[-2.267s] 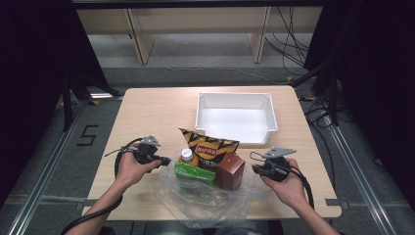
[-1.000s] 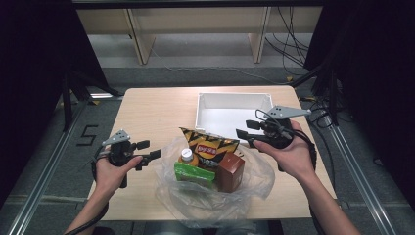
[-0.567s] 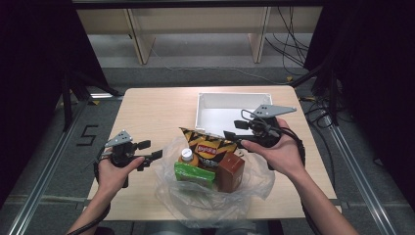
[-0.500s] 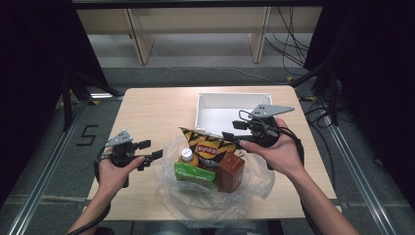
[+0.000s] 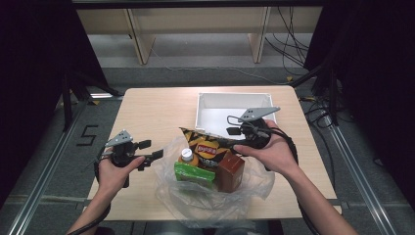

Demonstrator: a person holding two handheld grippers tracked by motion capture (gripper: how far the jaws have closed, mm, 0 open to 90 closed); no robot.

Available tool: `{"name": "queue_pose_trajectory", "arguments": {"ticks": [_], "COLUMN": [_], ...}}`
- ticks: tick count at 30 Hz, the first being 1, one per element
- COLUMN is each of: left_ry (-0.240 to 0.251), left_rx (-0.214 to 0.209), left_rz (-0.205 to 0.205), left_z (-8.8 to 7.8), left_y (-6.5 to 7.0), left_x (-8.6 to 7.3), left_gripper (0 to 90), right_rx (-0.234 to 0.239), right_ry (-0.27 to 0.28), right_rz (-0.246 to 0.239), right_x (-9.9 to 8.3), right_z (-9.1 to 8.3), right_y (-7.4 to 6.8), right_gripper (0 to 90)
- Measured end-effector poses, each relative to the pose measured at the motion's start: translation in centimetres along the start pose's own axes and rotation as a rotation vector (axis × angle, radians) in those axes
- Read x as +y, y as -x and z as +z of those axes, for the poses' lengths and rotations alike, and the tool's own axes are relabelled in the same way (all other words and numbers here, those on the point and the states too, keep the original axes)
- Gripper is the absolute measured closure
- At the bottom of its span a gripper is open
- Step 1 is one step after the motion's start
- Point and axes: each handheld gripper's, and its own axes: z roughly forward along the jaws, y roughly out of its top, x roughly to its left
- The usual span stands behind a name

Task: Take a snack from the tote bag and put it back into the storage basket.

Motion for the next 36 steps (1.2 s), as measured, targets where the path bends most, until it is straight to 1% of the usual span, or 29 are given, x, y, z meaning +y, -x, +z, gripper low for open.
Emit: {"name": "queue_pose_trajectory", "arguments": {"ticks": [2,3,4,5,6,7,9,10,11,12,14,15,16,17,18,20,21,23,24,25,26,27,29,30,31,32,33,35,36], "left_ry": [0.000,-0.002,-0.003,-0.004,-0.002,-0.001,-0.004,-0.003,-0.001,-0.003,-0.005,-0.005,-0.006,-0.007,-0.008,-0.011,-0.013,-0.014,-0.013,-0.015,-0.015,-0.015,-0.012,-0.010,-0.010,-0.011,-0.012,-0.016,-0.017], "left_rx": [0.003,0.004,0.004,0.005,0.003,-0.001,0.004,0.005,-0.001,0.000,-0.001,-0.001,-0.001,0.000,-0.001,-0.006,-0.005,-0.006,-0.004,-0.006,-0.009,-0.009,-0.009,-0.008,-0.008,-0.007,-0.007,-0.005,-0.010], "left_rz": [-0.016,-0.016,-0.014,-0.014,-0.009,-0.009,-0.011,-0.013,-0.018,-0.021,-0.012,-0.014,-0.014,-0.023,-0.023,-0.015,-0.011,-0.008,-0.021,-0.017,-0.010,-0.009,-0.012,-0.021,-0.020,-0.021,-0.022,-0.024,-0.010], "left_z": [0.1,0.1,0.0,0.0,0.0,0.0,0.1,0.1,0.2,0.3,0.3,0.3,0.3,0.4,0.4,0.5,0.5,0.6,0.6,0.7,0.7,0.7,0.7,0.7,0.7,0.8,0.8,0.8,0.8], "left_y": [0.0,0.0,0.0,0.0,-0.1,-0.2,-0.2,-0.2,-0.2,-0.2,-0.2,-0.2,-0.1,-0.1,-0.1,-0.2,-0.2,-0.2,-0.1,-0.1,-0.1,-0.1,0.0,0.0,0.0,0.0,0.0,0.1,0.0], "left_x": [-0.1,-0.1,-0.1,-0.1,-0.1,-0.1,-0.1,-0.1,-0.2,-0.2,-0.2,-0.3,-0.3,-0.3,-0.3,-0.3,-0.4,-0.4,-0.4,-0.4,-0.4,-0.3,-0.3,-0.3,-0.3,-0.3,-0.3,-0.4,-0.4], "left_gripper": [24.5,24.5,24.4,24.4,24.4,24.3,24.3,24.2,24.0,23.8,23.5,23.5,23.4,23.4,23.4,23.3,23.3,23.3,23.3,23.3,23.3,23.3,23.2,23.1,23.1,23.1,23.1,23.1,23.1], "right_rx": [0.002,-0.004,0.008,0.007,0.014,0.007,0.014,0.006,0.010,0.008,0.002,-0.003,-0.002,-0.007,-0.002,0.014,0.004,0.012,0.003,0.009,0.016,0.012,0.017,0.020,0.025,0.029,0.025,0.031,0.030], "right_ry": [-0.030,-0.034,-0.046,-0.043,-0.058,-0.049,-0.062,-0.063,-0.063,-0.071,-0.079,-0.068,-0.067,-0.074,-0.072,-0.064,-0.063,-0.061,-0.052,-0.044,-0.055,-0.033,-0.017,-0.006,-0.005,-0.001,0.000,0.027,0.034], "right_rz": [0.003,-0.003,0.005,-0.008,-0.003,-0.004,-0.029,-0.038,-0.028,-0.031,-0.030,-0.029,-0.051,-0.047,-0.066,-0.098,-0.087,-0.111,-0.102,-0.110,-0.107,-0.125,-0.118,-0.136,-0.122,-0.127,-0.110,-0.125,-0.106], "right_x": [-0.2,-0.3,-0.4,-0.5,-0.5,-0.6,-0.7,-0.7,-0.7,-0.8,-0.8,-0.9,-0.9,-1.0,-1.0,-1.0,-1.0,-0.9,-0.9,-0.8,-0.7,-0.6,-0.4,-0.2,-0.2,-0.1,0.0,0.2,0.2], "right_z": [0.4,0.6,0.8,1.0,1.1,1.2,1.2,1.2,1.2,1.1,1.1,1.1,1.2,1.2,1.2,1.3,1.2,1.0,1.0,0.9,0.7,0.7,0.4,0.2,0.2,0.1,-0.1,-0.4,-0.5], "right_y": [0.1,0.3,0.3,0.3,0.3,0.2,0.4,0.5,0.4,0.4,0.4,0.3,0.5,0.5,0.6,0.6,0.5,0.4,0.2,0.2,0.0,0.1,0.0,0.2,0.1,0.1,0.1,0.1,0.0], "right_gripper": [46.3,47.2,48.7,50.6,52.3,55.0,60.7,64.1,66.7,69.5,74.7,76.2,79.1,81.5,83.7,85.4,86.2,88.0,88.5,88.8,89.1,89.3,89.6,89.9,89.9,90.0,90.0,90.0,90.0]}}
